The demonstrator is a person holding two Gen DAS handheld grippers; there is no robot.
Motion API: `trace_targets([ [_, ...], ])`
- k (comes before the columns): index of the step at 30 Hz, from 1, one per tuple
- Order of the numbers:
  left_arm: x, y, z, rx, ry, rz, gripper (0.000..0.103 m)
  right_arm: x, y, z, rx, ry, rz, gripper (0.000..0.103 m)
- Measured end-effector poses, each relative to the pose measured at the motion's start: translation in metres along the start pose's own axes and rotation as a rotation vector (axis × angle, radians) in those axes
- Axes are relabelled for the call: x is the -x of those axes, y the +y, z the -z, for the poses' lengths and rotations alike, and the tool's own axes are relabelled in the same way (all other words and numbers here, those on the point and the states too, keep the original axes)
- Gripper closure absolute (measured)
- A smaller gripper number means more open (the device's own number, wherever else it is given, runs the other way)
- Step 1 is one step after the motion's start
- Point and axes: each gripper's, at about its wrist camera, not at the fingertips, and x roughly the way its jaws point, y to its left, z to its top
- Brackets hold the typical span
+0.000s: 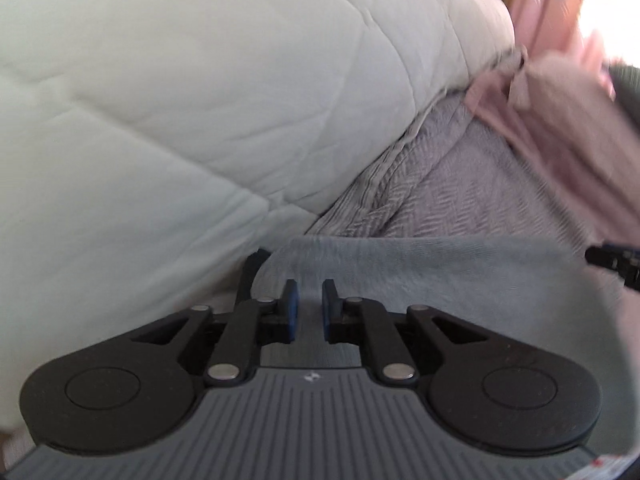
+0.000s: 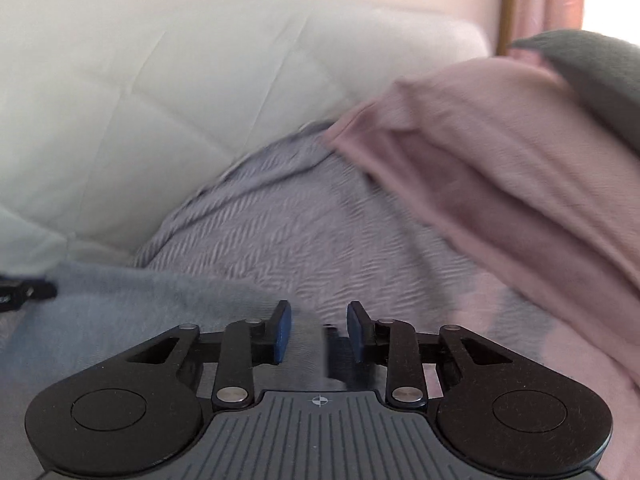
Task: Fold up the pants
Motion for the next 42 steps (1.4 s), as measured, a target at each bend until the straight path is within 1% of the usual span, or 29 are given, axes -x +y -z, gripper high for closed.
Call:
trace_targets([
  [3,0.048,0.002,0.015,0.045,-0.017,0.056,0.091,0.039,-0.011,0.006,-0.049,-0.007,-0.030,0.076],
  [5,0.077,-0.003,0.032,0.034,-0.022,0.079,0.091,0.062,-0.010,0.016,-0.049,-0.002,-0.037,0.076],
  [7,0.098,-0.010,0.050,0.027,0.003,0.088,0.091,0.080,-0.004,0.029,-0.033,0.018,-0.043,0.076],
  [9,0.106,-0.021,0.070,0.013,0.038,0.105,0.090,0.098,-0.003,0.047,-0.012,0.048,-0.069,0.076],
  [10,0.106,-0.025,0.080,0.001,0.059,0.101,0.090,0.103,0.001,0.057,0.010,0.069,-0.077,0.076],
  [12,0.102,-0.026,0.096,0.007,0.110,0.080,0.090,0.103,0.011,0.073,0.044,0.118,-0.067,0.076],
  [14,0.095,-0.026,0.103,0.016,0.122,0.065,0.089,0.092,0.019,0.086,0.090,0.154,-0.025,0.076],
  [16,0.090,-0.027,0.104,0.027,0.139,0.052,0.088,0.079,0.023,0.092,0.131,0.202,-0.002,0.076],
  [17,0.092,-0.027,0.103,0.032,0.138,0.045,0.088,0.078,0.022,0.090,0.119,0.205,0.002,0.076],
  [19,0.099,-0.028,0.099,0.040,0.147,0.027,0.088,0.084,0.023,0.083,0.112,0.216,-0.002,0.074],
  [21,0.110,-0.031,0.096,0.053,0.149,0.012,0.087,0.098,0.022,0.077,0.083,0.205,-0.020,0.073],
  [23,0.127,-0.033,0.095,0.060,0.140,0.016,0.083,0.117,0.019,0.076,0.031,0.186,-0.051,0.063],
  [24,0.136,-0.036,0.095,0.059,0.137,0.016,0.080,0.127,0.019,0.076,0.010,0.179,-0.060,0.055],
  [25,0.145,-0.039,0.093,0.054,0.134,0.010,0.078,0.137,0.019,0.075,-0.004,0.173,-0.068,0.052],
  [29,0.186,-0.052,0.088,0.012,0.118,-0.010,0.075,0.175,0.026,0.071,-0.035,0.154,-0.083,0.050],
  [31,0.209,-0.058,0.086,-0.001,0.108,-0.011,0.070,0.195,0.028,0.069,-0.040,0.142,-0.088,0.049],
  [35,0.252,-0.071,0.083,-0.017,0.077,-0.011,0.065,0.232,0.030,0.065,-0.049,0.114,-0.108,0.048],
  [38,0.281,-0.080,0.083,-0.034,0.043,-0.025,0.062,0.256,0.030,0.061,-0.058,0.097,-0.116,0.047],
  [42,0.320,-0.090,0.083,-0.034,-0.001,-0.042,0.052,0.289,0.030,0.054,-0.054,0.064,-0.125,0.046],
])
